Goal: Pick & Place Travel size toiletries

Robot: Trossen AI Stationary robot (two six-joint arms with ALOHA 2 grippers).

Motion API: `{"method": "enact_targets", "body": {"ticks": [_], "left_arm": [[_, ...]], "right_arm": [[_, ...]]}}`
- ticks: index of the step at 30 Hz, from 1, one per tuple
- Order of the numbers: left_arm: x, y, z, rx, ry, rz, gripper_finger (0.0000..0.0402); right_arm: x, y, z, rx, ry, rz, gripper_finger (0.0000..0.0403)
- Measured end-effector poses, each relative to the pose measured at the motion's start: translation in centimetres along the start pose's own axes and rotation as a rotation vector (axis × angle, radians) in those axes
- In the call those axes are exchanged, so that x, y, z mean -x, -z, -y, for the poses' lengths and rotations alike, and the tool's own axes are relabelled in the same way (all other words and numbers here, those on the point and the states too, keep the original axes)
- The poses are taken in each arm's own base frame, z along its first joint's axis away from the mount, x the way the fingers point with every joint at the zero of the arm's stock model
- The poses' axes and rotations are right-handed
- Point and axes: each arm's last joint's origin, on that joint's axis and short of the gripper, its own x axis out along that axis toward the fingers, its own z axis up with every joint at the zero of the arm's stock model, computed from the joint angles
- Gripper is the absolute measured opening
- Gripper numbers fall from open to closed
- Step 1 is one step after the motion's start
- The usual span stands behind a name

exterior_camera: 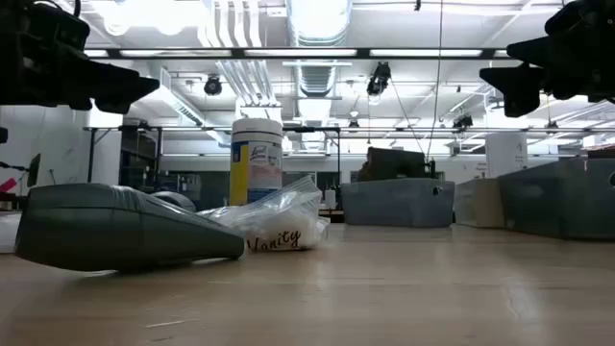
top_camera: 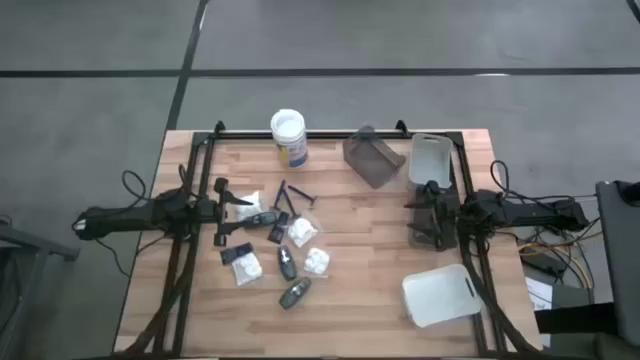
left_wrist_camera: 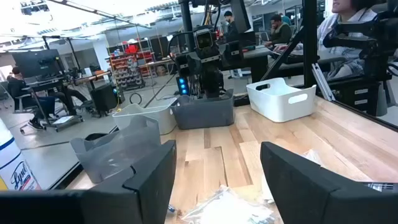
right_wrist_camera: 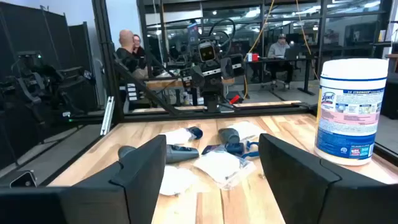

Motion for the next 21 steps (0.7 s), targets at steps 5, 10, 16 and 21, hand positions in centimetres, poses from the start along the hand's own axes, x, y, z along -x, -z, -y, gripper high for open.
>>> {"method": "enact_targets", "body": {"ticks": [5, 10, 16, 21], "left_arm": [[0.00, 0.00, 0.00, 0.000, 0.000, 0.000, 0.0239], [0.00, -0.01, 0.00, 0.000, 0.000, 0.000, 0.0239], [0.00, 0.00, 0.00, 0.000, 0.000, 0.000, 0.0239], [0.00, -0.02, 0.00, 0.000, 0.000, 0.001, 0.0239]], "right_arm": [[0.00, 0.01, 0.00, 0.001, 0.000, -0.001, 0.0258], [0.00, 0.03, 0.00, -0.014, 0.000, -0.003, 0.0249], [-0.03, 0.12, 0.01, -0.035, 0.001, -0.013, 0.0230], [-0.21, 0.21, 0.02, -0.056, 0.002, -0.025, 0.0224]]}}
